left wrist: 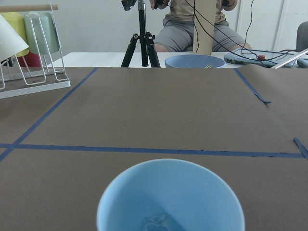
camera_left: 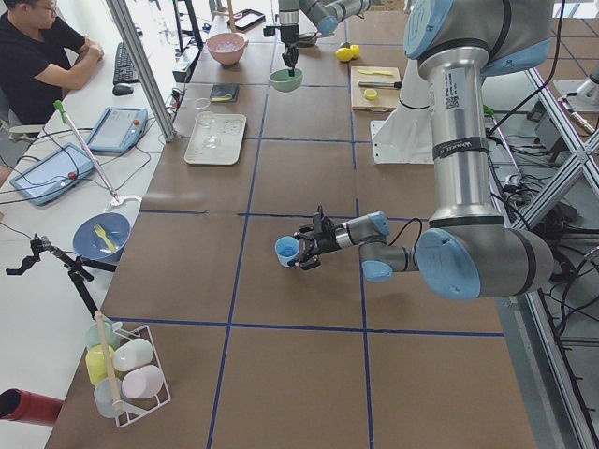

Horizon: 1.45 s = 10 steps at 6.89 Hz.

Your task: Pour ice into bowl

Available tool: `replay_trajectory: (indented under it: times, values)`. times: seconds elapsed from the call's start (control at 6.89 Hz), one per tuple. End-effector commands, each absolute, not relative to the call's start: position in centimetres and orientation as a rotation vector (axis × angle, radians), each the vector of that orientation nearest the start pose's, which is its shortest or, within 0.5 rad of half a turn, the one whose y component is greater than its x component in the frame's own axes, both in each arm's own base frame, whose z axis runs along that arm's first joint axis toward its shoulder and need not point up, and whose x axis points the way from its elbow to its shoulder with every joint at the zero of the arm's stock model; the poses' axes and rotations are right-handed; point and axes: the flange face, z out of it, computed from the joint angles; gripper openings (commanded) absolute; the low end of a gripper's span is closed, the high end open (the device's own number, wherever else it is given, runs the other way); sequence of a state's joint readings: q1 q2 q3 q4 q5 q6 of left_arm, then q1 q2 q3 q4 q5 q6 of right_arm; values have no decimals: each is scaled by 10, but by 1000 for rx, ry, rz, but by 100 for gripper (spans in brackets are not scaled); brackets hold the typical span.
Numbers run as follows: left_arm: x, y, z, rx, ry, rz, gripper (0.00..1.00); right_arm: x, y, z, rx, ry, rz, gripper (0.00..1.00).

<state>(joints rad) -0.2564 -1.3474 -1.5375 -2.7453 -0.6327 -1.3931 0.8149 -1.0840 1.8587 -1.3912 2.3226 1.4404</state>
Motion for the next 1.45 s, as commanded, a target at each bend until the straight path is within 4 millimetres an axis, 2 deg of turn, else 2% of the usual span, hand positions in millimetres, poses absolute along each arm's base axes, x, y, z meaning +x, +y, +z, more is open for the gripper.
replay_trajectory:
  times: [0.0,0.29,0.44,0.58,0.73,0.87,1.02,1.16,1.31]
  values:
    - [335,-310,636,1047,634,-501,97,-362,-479,223,-202,-1122,249,0]
    - [329,-315,639,1053,620,-512,96,-362,-478,223,-202,-1122,249,0]
    - [328,-317,639,1057,617,-517,92,-363,-478,223,-204,-1121,247,0]
    - [329,-317,638,1058,619,-520,66,-366,-476,223,-201,-1120,244,0]
    - [333,-319,633,1061,630,-528,1,-379,-471,218,-188,-1116,233,0]
    - [328,-327,610,1069,670,-555,0,-398,-460,214,-171,-1108,215,0]
    - [310,-340,557,1122,664,-483,0,-433,-447,200,-121,-1092,198,0]
    - [293,-350,526,1144,675,-469,0,-484,-448,177,-89,-1074,184,0]
    - [288,-350,531,1135,669,-460,0,-543,-452,154,-60,-1039,180,0]
